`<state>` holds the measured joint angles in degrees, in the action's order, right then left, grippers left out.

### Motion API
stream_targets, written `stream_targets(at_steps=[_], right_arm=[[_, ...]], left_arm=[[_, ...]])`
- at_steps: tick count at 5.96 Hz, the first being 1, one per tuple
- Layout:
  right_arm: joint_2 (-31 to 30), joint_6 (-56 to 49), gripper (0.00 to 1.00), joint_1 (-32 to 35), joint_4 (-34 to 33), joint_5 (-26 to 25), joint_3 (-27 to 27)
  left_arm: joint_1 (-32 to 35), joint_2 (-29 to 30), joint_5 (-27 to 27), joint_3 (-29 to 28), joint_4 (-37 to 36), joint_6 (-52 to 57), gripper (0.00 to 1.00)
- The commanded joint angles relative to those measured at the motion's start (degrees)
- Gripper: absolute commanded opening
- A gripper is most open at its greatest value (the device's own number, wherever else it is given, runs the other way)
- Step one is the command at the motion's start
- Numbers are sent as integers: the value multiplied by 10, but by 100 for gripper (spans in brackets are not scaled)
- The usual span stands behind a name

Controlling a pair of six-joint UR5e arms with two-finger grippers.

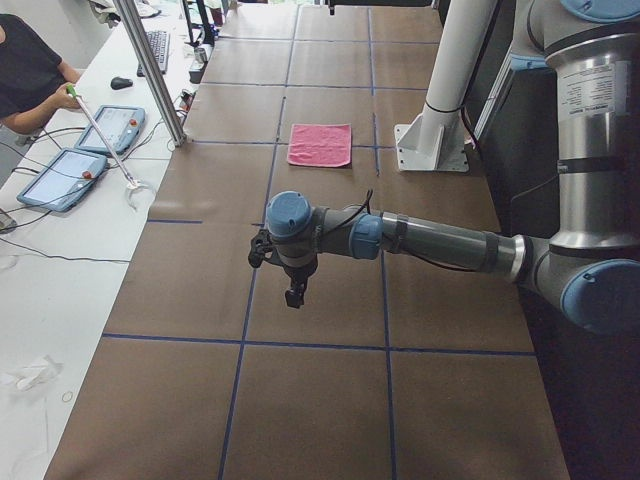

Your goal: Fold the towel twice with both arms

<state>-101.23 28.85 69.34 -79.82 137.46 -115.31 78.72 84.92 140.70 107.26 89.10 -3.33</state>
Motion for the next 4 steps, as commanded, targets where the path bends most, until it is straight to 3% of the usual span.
stream_targets(at_steps=[1, 3, 4], right_arm=[[41, 251, 99, -106, 93, -20, -4], [108, 433, 99, -221, 93, -118, -21], [130, 495, 99, -267, 93, -163, -25]], left_arm=[[-68, 30, 6, 0, 62, -157, 100], [-161, 76, -2, 1, 138, -381, 100], [-216, 118, -36, 1, 173, -523, 100]])
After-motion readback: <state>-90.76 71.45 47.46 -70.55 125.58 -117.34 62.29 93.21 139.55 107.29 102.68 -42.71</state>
